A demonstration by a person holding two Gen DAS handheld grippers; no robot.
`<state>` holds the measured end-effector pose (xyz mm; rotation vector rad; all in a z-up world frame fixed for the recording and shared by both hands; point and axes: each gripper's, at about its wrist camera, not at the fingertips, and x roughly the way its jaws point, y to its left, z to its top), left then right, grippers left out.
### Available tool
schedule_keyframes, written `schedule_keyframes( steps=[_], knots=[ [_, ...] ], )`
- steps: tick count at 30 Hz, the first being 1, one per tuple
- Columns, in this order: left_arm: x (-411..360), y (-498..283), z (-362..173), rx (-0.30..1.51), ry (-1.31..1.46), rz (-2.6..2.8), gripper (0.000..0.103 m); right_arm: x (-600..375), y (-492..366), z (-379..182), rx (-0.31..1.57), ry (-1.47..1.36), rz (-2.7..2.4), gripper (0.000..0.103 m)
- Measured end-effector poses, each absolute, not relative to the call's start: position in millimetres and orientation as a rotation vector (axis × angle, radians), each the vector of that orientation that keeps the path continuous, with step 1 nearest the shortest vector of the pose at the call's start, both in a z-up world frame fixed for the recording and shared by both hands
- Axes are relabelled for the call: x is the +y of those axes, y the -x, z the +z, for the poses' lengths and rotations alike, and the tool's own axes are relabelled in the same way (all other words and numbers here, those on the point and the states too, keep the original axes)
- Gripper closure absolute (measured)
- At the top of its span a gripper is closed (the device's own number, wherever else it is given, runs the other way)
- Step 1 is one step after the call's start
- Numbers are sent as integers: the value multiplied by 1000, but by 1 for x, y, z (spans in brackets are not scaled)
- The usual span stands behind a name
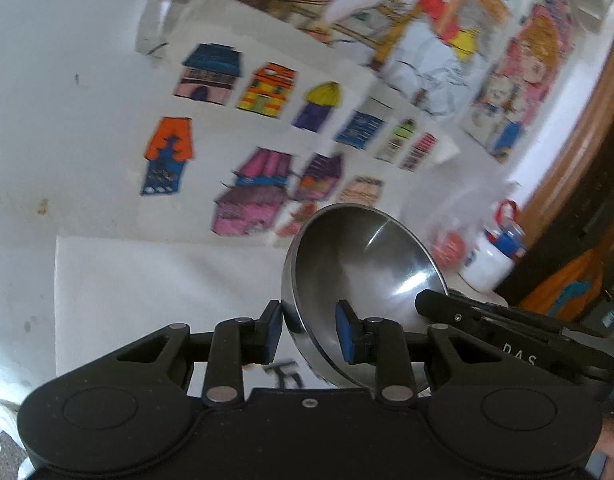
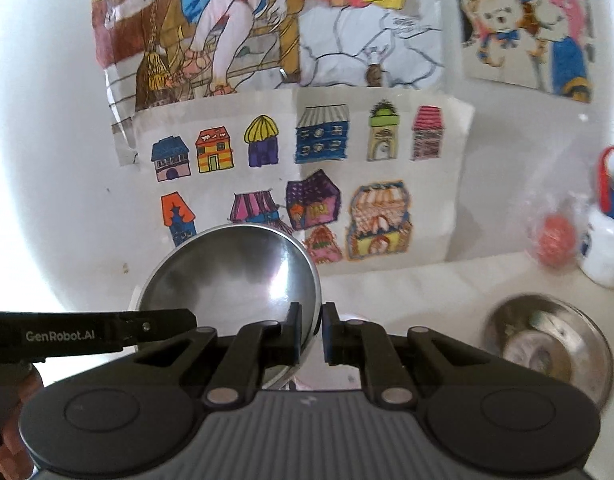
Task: Organize plates and bowls
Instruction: 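Close both tools on the steel bowl rim at two points, then carry the steel bowl with both tools and lower it onto the cloth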
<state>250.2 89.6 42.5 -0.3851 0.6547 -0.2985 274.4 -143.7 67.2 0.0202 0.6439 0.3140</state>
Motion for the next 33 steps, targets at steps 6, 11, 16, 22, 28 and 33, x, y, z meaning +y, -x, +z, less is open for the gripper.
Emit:
schedule_keyframes(
  steps=[6,11,16,22,28,33],
  knots=[
    [65,-215,46,705,340,-340,73,-172,-233,68,711,-71,297,91],
    [50,-189,43,763,308,-370,73,-193,-201,71,770,-105,291,91],
    [37,-163,39,813,255,-381,71,-204,-172,69,832,-119,285,91],
    [27,-134,29,864,195,-383,71,-211,-145,63,872,-137,299,91],
    [27,-121,18,926,194,-377,71,-213,-135,54,933,-163,313,91],
    [28,-116,15,956,160,-367,71,-211,-132,48,972,-172,329,90]
  ],
)
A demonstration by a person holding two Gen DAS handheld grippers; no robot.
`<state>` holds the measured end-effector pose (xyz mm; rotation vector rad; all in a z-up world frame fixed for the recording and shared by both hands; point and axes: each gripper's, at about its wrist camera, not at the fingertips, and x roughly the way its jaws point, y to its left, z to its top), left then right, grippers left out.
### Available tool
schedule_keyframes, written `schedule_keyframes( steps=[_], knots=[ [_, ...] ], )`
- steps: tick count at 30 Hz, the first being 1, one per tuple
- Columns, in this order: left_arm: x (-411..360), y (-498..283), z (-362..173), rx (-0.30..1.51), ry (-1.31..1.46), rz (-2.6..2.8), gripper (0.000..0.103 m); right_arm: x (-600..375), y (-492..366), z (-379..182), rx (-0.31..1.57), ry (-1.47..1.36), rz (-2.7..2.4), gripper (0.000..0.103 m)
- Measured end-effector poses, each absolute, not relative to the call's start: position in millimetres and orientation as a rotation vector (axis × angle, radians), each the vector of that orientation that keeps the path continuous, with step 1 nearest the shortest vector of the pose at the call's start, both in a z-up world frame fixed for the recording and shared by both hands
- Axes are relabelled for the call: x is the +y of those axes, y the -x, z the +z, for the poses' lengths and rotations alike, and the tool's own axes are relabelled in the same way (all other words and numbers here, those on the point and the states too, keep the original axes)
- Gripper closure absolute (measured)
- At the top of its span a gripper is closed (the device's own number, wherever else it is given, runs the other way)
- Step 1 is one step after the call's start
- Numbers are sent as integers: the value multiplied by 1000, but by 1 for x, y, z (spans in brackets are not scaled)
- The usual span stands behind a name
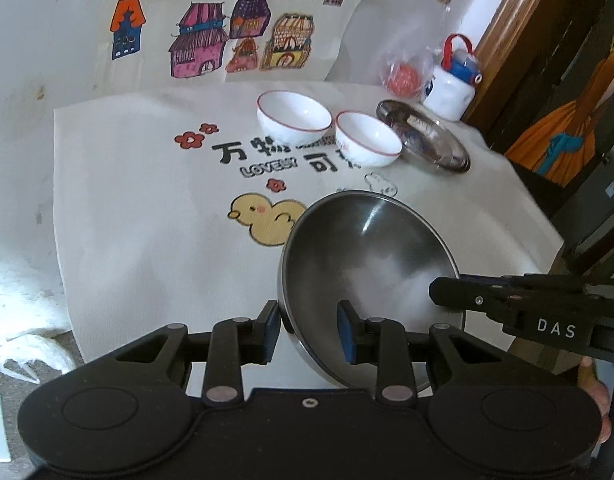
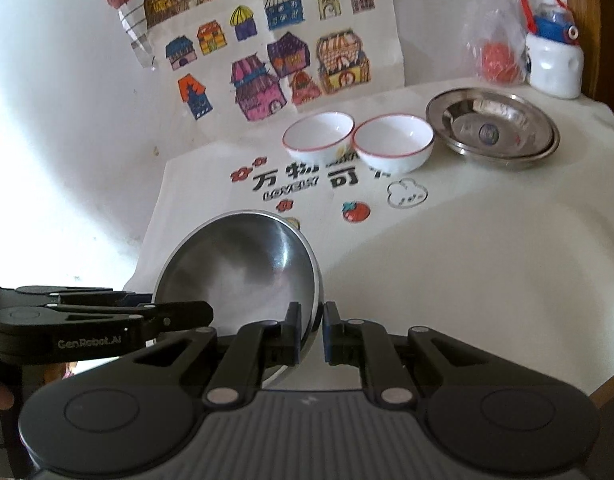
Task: Organize plates and bowls
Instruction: 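Carry the steel bowl with both tools and lower it onto the cloth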
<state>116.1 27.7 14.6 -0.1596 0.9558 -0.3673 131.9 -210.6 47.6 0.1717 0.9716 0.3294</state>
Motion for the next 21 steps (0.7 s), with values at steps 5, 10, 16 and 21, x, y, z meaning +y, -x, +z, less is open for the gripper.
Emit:
schedule_keyframes(
  steps=[5,10,16,21],
  knots=[
    [30,-118,11,984,141,-353,71,-204,-133,44,995,-156,342,90],
    [32,-122,6,1001,140,-346,71,-201,-137,41,1011,-160,348,86],
    [29,-125,1,1001,135,-353,70,-202,-141,38,1018,-169,347,83],
    [27,-126,1,998,136,-363,67,-204,-141,37,1011,-184,357,79]
  ],
)
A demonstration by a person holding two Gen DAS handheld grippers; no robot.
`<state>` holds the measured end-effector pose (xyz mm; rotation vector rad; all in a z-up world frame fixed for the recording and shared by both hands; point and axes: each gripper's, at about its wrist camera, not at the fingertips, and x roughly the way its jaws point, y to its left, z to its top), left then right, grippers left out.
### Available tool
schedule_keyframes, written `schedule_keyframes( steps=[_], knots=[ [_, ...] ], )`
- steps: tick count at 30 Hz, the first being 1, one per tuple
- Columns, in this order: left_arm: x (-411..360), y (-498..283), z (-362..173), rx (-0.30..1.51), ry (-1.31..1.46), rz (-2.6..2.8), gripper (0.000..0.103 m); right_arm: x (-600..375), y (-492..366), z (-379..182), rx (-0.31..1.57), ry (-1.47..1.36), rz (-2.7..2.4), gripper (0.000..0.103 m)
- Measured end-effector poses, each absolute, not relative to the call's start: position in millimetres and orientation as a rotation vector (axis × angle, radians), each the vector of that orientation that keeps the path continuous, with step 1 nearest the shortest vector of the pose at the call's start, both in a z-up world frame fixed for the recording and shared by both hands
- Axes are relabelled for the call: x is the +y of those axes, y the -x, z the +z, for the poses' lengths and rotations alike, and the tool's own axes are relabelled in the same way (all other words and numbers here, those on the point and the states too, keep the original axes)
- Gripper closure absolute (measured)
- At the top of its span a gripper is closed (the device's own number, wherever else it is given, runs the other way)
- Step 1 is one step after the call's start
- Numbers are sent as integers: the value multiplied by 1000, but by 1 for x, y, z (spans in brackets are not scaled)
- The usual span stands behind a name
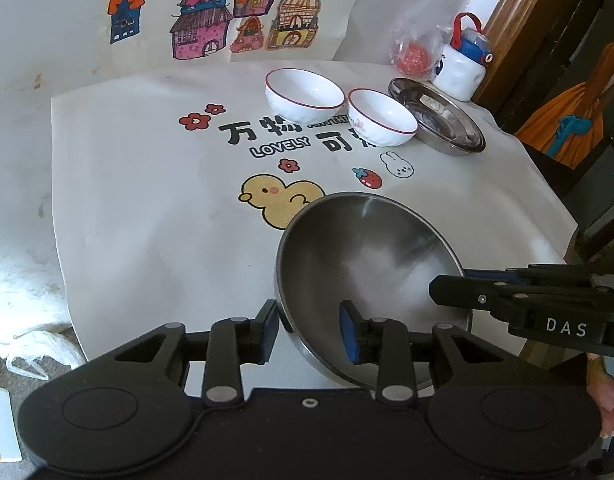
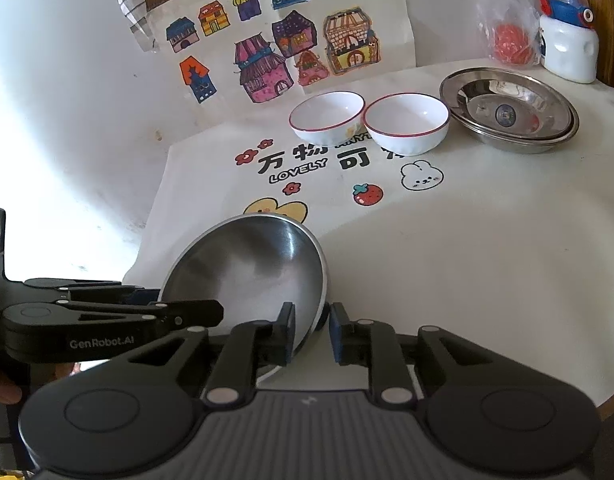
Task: Organize plates and bowls
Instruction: 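Carry the steel bowl with both tools and lower it onto the cloth, then open both tools to release the steel bowl, then move both tools to a white red-rimmed bowl and grip its rim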
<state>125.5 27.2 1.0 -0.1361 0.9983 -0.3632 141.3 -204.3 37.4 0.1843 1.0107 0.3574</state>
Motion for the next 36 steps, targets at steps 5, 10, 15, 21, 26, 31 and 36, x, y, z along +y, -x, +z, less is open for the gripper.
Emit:
schedule_keyframes(
  steps=[5,10,15,21,26,31,36],
  knots=[
    [30,-126,2,989,137,-363,47,-203,-136,41,962,-127,347,48],
    [40,-128,8,950,151,-339,34,-212,-138,47,923,-129,334,31],
    [55,-142,15,892,195,-287,19,-225,-149,53,871,-171,311,15],
    [70,-172,19,851,281,-233,9,-234,-170,54,805,-200,303,9],
    [78,-198,19,807,399,-210,3,-228,-191,53,725,-142,319,5],
    [77,-228,18,771,455,-205,1,-222,-223,51,672,-91,319,5],
    [71,-255,5,786,472,-217,1,-226,-265,48,649,-69,303,5]
  ],
)
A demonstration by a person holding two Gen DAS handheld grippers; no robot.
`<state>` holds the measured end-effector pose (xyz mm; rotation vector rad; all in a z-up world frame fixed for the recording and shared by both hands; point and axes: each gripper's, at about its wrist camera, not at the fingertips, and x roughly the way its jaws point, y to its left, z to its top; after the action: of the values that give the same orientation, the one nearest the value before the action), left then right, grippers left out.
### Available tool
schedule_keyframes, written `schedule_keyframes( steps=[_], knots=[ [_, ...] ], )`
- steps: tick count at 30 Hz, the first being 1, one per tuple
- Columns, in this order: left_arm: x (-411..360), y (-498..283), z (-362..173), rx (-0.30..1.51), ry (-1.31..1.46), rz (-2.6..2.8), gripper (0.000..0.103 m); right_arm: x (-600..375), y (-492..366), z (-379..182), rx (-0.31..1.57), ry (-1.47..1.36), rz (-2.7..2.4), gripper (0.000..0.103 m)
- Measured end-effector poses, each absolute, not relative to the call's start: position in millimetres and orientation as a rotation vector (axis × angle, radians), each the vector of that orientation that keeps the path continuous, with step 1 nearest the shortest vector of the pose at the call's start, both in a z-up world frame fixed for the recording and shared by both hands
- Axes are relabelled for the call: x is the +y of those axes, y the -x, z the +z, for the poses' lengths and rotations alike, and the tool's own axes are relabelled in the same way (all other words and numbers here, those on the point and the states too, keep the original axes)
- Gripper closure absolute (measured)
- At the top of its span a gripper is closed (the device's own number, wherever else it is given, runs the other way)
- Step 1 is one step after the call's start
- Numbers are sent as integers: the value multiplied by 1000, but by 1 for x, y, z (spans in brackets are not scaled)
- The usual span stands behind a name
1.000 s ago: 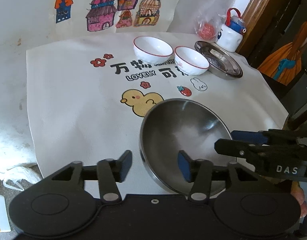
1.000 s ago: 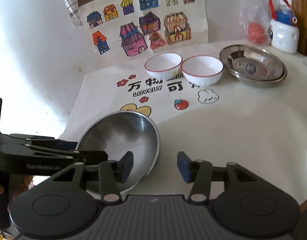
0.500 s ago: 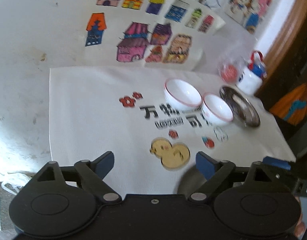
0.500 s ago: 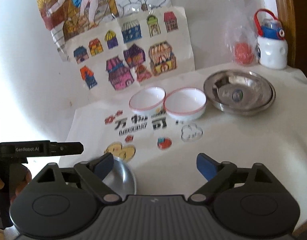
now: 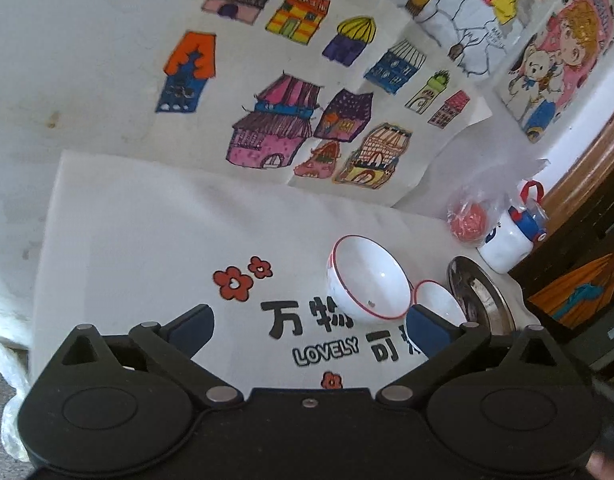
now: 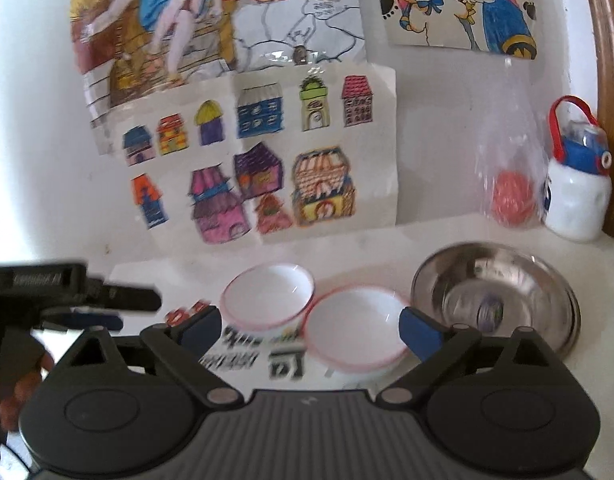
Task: Organize plates and bowls
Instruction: 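Move both tools to a white red-rimmed bowl and grip its rim, then lift the white bowl with both tools and carry it over the steel bowl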
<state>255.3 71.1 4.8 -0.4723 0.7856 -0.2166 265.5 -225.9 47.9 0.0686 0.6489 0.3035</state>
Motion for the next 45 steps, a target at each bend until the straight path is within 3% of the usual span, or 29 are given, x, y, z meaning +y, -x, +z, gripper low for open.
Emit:
schedule_keyframes(
  steps=[14,18,24,33,37,45],
  knots=[
    [60,-305,-25,836,504,-252,1,-226,-362,17,735,-86,315,6],
    [56,-308,-29,832,505,-266,1,-222,-379,9,766,-106,323,20],
    [53,-308,-29,827,500,-293,4,-216,-387,3,795,-104,359,30],
    [48,-308,-30,837,494,-329,25,-202,-391,-2,840,-63,392,64],
    [45,-309,-30,839,489,-353,38,-197,-392,-3,855,-49,401,69],
    [37,-311,-31,836,468,-395,63,-195,-393,-5,868,-55,409,87]
  ],
)
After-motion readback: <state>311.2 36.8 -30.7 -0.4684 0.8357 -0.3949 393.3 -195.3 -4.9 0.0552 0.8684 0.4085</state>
